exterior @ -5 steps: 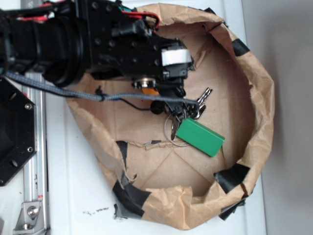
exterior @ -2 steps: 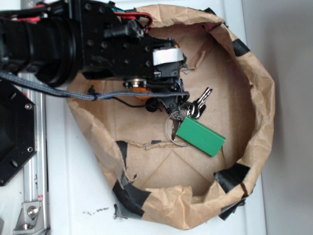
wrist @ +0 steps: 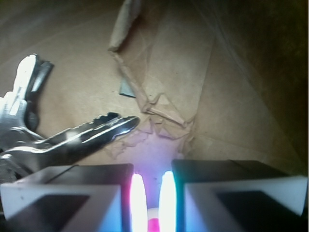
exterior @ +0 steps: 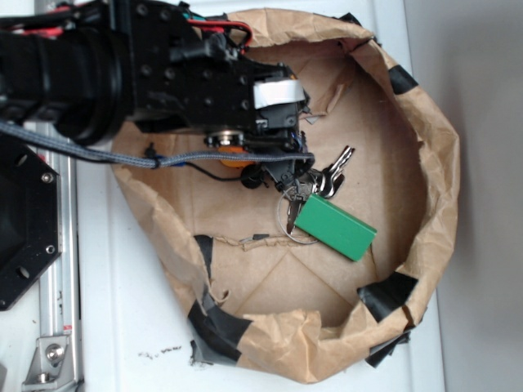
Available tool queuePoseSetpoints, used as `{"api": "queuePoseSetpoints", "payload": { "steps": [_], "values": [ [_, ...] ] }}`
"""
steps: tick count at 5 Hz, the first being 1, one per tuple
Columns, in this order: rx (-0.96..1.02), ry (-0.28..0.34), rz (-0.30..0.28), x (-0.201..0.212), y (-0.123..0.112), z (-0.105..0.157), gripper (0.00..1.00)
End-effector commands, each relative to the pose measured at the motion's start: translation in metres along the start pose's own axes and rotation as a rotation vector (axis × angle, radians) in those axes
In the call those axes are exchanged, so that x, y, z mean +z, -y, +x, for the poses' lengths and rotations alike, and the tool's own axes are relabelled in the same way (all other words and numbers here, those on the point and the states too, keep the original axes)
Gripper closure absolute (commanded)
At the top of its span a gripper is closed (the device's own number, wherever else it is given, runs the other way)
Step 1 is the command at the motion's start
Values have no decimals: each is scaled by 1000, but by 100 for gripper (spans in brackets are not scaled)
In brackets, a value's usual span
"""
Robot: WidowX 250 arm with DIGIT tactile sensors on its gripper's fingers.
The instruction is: Grab the yellow duck.
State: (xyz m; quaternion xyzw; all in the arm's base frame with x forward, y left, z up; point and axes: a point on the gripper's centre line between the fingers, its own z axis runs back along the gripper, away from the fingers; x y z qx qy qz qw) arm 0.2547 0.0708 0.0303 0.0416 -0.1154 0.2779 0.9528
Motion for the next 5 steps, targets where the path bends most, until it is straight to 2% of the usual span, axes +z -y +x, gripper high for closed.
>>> {"api": "queuePoseSetpoints", "payload": {
  "steps": [1,5],
  "values": [
    [-1,60,-37,22,-7,6,0],
    [-39,26,-23,12,-6,-9,0]
  ]
}}
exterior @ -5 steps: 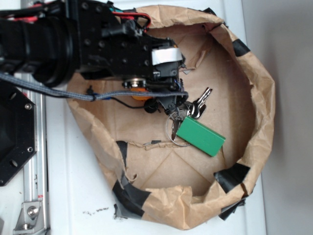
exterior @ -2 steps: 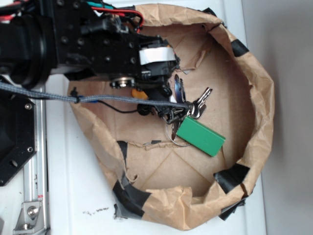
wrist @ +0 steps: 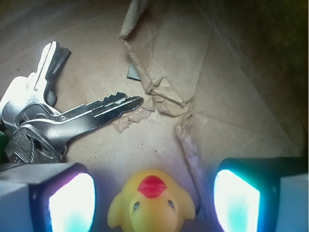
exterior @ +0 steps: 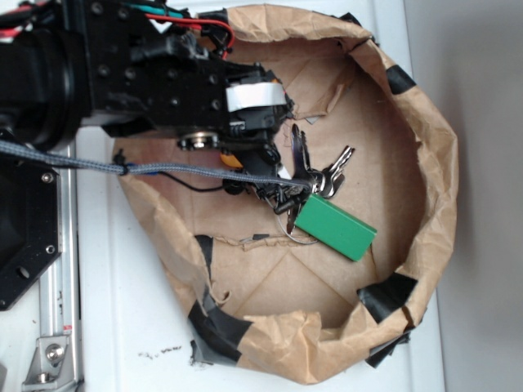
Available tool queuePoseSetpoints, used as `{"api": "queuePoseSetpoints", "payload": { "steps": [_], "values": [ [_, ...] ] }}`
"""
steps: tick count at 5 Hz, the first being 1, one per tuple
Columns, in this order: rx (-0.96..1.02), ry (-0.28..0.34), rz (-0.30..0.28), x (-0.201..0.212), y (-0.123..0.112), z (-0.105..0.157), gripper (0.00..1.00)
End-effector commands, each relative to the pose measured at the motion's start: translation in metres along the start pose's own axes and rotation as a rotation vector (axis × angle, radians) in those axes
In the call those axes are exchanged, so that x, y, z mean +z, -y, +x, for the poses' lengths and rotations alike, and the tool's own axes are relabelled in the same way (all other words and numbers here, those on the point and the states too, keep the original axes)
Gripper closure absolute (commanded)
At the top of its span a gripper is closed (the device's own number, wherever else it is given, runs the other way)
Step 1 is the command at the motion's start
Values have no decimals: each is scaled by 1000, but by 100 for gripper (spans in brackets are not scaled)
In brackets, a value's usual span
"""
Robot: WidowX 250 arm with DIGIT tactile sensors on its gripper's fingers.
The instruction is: Grab the yellow duck.
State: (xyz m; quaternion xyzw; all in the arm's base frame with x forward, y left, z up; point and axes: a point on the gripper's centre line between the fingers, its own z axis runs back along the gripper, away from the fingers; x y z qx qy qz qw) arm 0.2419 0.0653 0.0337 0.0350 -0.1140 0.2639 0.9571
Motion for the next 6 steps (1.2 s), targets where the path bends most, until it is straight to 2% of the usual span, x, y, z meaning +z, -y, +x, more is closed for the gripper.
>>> {"api": "queuePoseSetpoints", "payload": {
  "steps": [1,6],
  "values": [
    [-22,18,-3,1,-3,0,0],
    [-36,-5,24,-12,2,-4,0]
  ]
}}
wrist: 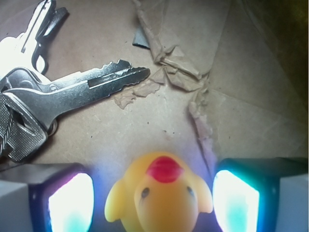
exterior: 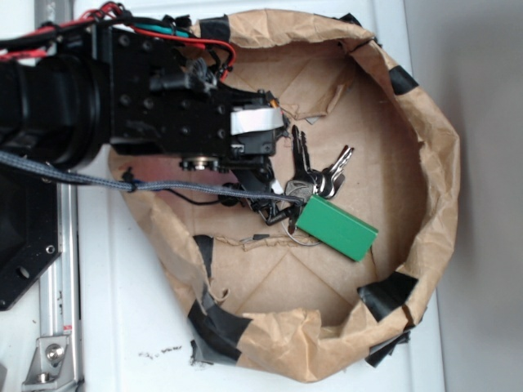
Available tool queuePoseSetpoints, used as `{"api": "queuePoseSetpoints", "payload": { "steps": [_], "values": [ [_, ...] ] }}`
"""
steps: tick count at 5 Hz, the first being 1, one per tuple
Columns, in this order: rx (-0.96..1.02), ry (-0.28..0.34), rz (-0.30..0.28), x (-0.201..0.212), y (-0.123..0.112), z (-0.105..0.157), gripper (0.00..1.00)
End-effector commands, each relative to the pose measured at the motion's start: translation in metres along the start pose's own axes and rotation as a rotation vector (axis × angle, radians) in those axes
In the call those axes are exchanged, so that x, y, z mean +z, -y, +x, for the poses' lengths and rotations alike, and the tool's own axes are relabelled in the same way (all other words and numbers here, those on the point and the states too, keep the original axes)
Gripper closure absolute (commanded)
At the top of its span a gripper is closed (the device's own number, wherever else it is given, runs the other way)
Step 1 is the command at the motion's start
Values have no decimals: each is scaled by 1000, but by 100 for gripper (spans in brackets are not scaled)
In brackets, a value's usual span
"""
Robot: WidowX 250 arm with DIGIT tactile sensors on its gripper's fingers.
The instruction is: Grab the yellow duck.
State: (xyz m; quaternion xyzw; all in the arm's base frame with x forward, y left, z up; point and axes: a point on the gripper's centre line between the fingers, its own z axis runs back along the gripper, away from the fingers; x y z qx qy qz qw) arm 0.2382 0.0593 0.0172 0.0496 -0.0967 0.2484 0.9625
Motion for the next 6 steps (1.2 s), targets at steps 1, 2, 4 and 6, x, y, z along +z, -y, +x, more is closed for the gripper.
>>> {"api": "queuePoseSetpoints", "payload": {
  "steps": [1,2,4,6],
  "values": [
    [18,22,-14,1,-3,6,100],
    [22,22,-14,1,-3,7,100],
    [32,28,-15,5,-4,10,100],
    [18,29,-98,52,6,31,100]
  ]
}}
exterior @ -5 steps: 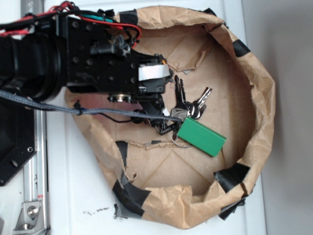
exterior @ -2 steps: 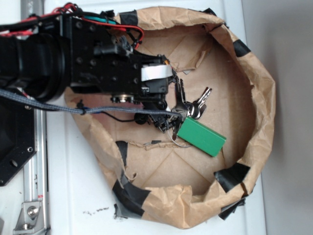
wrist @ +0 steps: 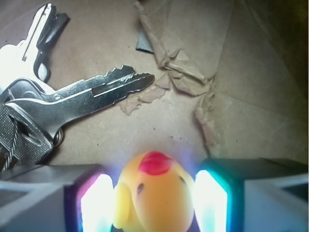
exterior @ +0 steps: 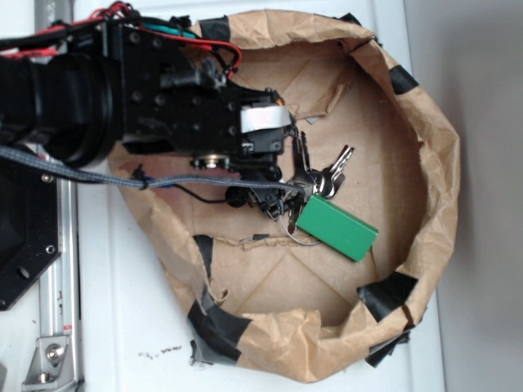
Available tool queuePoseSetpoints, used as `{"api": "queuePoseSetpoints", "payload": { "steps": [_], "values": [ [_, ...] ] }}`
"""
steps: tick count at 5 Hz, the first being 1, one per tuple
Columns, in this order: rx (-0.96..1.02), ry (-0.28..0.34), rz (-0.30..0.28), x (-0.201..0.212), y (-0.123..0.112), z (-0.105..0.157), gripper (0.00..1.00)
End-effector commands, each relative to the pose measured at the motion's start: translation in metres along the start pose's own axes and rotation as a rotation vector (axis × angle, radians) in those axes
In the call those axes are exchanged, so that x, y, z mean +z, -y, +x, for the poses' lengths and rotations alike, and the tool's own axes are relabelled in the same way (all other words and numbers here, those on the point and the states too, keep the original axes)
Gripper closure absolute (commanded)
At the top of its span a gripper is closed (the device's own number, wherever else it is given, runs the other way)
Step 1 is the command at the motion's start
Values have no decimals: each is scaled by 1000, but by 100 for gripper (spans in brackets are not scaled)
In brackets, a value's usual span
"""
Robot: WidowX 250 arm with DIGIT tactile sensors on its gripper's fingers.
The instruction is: Grab the yellow duck.
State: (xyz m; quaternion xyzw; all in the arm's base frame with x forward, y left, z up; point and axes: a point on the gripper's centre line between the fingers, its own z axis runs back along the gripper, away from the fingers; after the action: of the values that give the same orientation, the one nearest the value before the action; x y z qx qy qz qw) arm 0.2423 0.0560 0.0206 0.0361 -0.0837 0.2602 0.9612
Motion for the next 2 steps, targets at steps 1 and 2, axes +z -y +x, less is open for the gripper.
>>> {"api": "queuePoseSetpoints", "payload": {
  "steps": [1,2],
  "values": [
    [-121,-20,-89,98,28,36,100],
    [-223,-64,-140,135,58,36,100]
  ]
}}
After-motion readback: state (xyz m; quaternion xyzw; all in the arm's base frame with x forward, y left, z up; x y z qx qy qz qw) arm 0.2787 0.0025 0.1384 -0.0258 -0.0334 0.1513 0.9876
